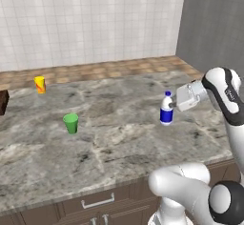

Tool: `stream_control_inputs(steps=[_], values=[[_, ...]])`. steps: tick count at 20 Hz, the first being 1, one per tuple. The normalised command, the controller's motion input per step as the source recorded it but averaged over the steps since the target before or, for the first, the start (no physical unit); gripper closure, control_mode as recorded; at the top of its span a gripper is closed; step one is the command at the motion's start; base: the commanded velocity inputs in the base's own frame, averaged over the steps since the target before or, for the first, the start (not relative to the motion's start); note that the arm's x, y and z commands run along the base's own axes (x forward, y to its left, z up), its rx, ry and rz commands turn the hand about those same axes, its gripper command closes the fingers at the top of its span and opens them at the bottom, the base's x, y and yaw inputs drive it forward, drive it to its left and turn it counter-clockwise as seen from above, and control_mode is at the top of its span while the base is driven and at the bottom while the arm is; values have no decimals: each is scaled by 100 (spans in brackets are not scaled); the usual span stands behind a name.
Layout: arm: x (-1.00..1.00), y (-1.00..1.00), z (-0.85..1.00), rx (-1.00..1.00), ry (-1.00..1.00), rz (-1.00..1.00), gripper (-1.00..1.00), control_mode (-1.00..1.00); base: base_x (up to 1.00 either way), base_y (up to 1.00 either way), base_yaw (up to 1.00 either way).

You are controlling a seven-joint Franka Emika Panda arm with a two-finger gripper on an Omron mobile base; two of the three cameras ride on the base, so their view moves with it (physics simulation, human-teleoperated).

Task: Place the drinks on the dining counter in a tight cluster.

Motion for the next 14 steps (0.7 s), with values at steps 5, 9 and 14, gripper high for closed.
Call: stream_control_inputs(steps=[5,9,14], values=[[35,1,-54,-2,-2,0,100,-100,0,0,0],[37,3,-45,0,-3,2,100,-100,0,0,0],[33,13,-37,0,-1,3,100,-100,0,0,0]])
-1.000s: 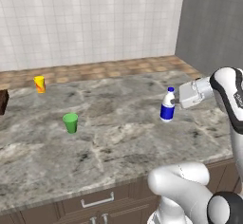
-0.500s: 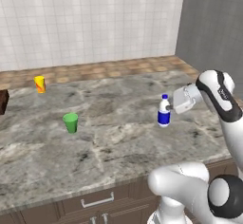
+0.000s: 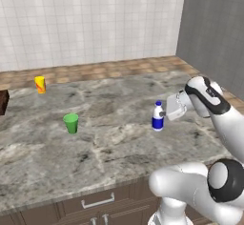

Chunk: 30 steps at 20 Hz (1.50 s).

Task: Place the drinks on the dining counter in a tight cluster.

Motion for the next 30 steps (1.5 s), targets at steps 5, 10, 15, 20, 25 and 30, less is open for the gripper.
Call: stream_control_inputs(steps=[5,10,15,20,25,30], values=[[17,26,-27,0,0,5,100,-100,0,0,0],[6,27,-21,3,0,6,100,-100,0,0,0],[11,18,-14,6,0,4,100,-100,0,0,0],[21,3,-21,2,-1,1,100,-100,0,0,0],[26,1,-39,0,0,0,100,-100,0,0,0],[18,0,-31,0,0,0,100,-100,0,0,0]])
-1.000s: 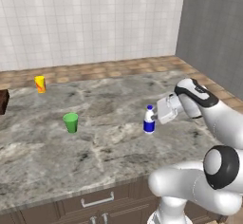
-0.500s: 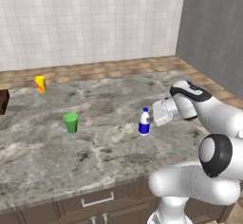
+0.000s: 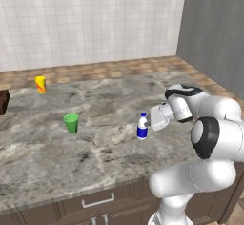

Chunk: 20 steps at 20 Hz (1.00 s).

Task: Place the drinks on the dining counter in a tight cluster.

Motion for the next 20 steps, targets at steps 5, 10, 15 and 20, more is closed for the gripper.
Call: stream_control_inputs(steps=[5,10,15,20], values=[[3,0,-28,0,-1,0,100,-100,0,0,0],[0,0,-32,0,0,0,100,-100,0,0,0],[0,0,-23,0,-1,0,100,-100,0,0,0],[0,0,-7,0,-2,0,100,-100,0,0,0]])
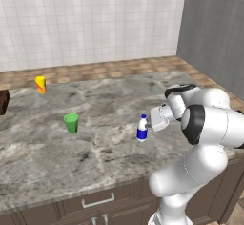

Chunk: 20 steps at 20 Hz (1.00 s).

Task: Place the drinks on the dining counter in a tight cluster.

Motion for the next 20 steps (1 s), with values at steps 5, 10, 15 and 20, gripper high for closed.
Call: stream_control_inputs(steps=[5,10,15,20], values=[[0,0,0,0,0,0,100,-100,0,0,0],[0,0,0,0,0,0,-100,-100,0,0,0],[0,0,0,0,0,0,-100,-100,0,0,0],[0,0,0,0,0,0,-100,-100,0,0,0]])
